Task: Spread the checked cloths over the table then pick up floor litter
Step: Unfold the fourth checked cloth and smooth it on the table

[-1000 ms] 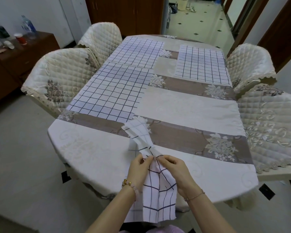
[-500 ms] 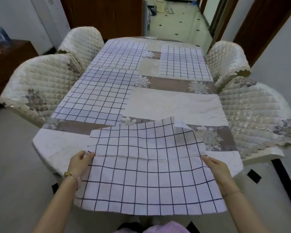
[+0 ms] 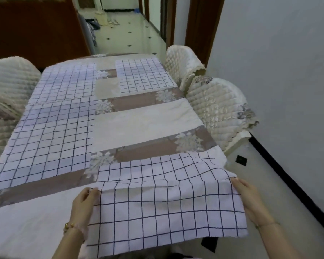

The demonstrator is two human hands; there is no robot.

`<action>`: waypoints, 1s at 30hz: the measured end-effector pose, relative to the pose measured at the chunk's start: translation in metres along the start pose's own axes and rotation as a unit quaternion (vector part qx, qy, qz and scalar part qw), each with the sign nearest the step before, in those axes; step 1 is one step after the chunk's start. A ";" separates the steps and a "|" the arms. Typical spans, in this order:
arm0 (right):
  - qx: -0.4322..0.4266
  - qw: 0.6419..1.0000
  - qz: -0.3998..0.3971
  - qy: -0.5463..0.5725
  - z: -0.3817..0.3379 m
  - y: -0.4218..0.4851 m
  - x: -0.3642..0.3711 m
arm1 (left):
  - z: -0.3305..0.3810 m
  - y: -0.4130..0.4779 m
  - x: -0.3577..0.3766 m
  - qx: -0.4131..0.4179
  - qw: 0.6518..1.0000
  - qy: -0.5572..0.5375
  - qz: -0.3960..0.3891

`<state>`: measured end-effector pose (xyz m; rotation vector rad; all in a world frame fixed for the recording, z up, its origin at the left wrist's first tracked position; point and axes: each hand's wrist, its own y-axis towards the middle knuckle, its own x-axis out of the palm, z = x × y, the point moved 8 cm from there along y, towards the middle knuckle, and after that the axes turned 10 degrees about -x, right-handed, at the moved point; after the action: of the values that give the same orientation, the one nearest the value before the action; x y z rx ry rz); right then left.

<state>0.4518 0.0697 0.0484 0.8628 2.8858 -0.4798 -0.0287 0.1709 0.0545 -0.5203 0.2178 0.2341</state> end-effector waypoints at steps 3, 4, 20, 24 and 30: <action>-0.014 0.998 0.051 0.014 -0.006 -0.015 -0.026 | 0.015 -0.003 0.025 -0.002 0.999 -0.009 -0.037; -0.021 0.997 0.067 0.019 -0.011 -0.020 -0.033 | 0.020 -0.007 0.034 -0.003 0.999 -0.010 -0.047; -0.178 0.976 0.117 0.035 -0.111 0.042 -0.190 | 0.130 -0.050 0.195 0.106 0.989 -0.060 -0.078; -0.198 0.975 0.094 0.027 -0.117 0.093 -0.234 | 0.145 -0.074 0.263 0.114 0.986 -0.095 -0.082; -0.182 0.982 0.035 0.038 -0.119 0.154 -0.277 | 0.159 -0.102 0.317 0.122 0.983 -0.129 -0.050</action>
<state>0.7681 0.0862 0.1677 0.9296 2.8613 0.0905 0.3241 0.2191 0.1530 -0.2531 -0.0323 0.1723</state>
